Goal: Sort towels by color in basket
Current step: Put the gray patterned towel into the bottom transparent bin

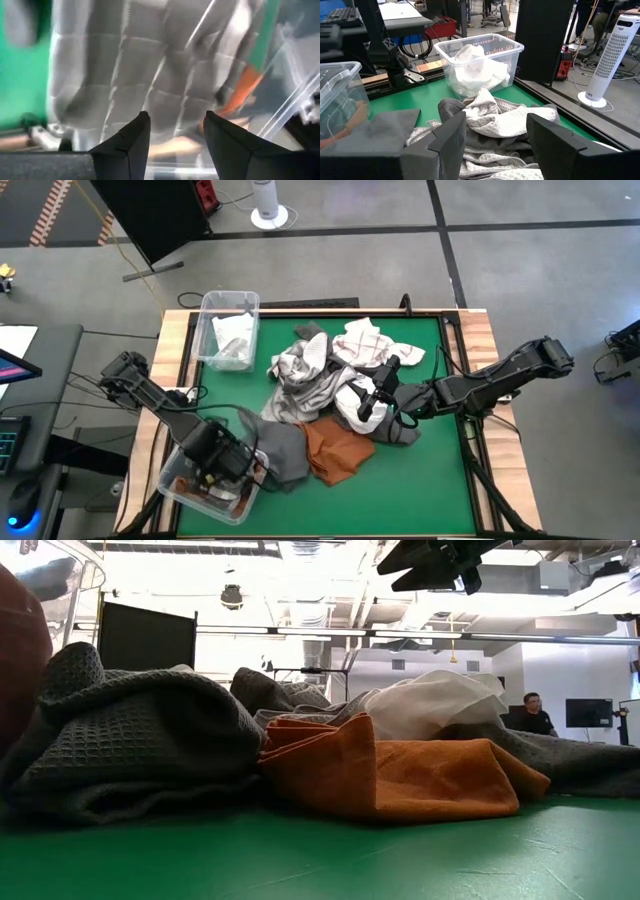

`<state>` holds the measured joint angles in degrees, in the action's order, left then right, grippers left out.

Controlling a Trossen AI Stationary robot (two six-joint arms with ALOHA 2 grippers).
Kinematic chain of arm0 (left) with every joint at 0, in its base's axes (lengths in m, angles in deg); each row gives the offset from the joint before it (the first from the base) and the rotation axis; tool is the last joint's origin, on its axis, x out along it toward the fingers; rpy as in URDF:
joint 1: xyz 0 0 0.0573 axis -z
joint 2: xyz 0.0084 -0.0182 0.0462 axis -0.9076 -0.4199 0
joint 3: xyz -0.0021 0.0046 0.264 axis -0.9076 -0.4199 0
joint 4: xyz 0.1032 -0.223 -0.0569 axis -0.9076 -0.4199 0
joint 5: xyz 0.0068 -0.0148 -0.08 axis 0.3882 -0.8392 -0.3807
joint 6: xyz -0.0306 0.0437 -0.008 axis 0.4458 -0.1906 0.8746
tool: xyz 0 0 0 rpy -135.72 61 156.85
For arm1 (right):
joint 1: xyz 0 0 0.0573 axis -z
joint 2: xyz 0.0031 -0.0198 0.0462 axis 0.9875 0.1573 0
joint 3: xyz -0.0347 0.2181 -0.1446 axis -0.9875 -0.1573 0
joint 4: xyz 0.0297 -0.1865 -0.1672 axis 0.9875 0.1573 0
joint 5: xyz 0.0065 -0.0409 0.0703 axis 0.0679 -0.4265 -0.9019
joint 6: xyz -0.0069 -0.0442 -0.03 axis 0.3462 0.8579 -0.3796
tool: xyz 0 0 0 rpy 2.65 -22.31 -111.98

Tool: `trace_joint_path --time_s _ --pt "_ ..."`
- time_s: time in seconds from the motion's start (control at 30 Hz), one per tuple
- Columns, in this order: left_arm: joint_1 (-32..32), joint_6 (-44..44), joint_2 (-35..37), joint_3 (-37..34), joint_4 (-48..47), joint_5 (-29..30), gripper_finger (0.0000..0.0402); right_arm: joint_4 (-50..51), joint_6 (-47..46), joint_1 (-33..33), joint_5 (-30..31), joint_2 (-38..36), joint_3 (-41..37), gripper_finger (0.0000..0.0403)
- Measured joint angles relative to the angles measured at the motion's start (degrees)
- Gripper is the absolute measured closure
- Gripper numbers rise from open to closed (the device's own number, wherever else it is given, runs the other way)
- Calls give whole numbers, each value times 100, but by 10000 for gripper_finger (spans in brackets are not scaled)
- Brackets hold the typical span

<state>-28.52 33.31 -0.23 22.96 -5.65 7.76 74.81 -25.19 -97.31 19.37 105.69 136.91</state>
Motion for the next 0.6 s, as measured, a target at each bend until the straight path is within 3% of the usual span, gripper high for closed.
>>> trace_joint_path --time_s 0.13,0.33,0.6 --pt "-46 -94 133 31 162 956 226 -38 -6 0 0 -1 0 168" --pt "-116 21 142 23 149 1866 226 -82 -13 0 0 0 0 168" --pt "-561 -276 139 -101 142 1703 226 -85 -13 -66 -1 -1 0 168"
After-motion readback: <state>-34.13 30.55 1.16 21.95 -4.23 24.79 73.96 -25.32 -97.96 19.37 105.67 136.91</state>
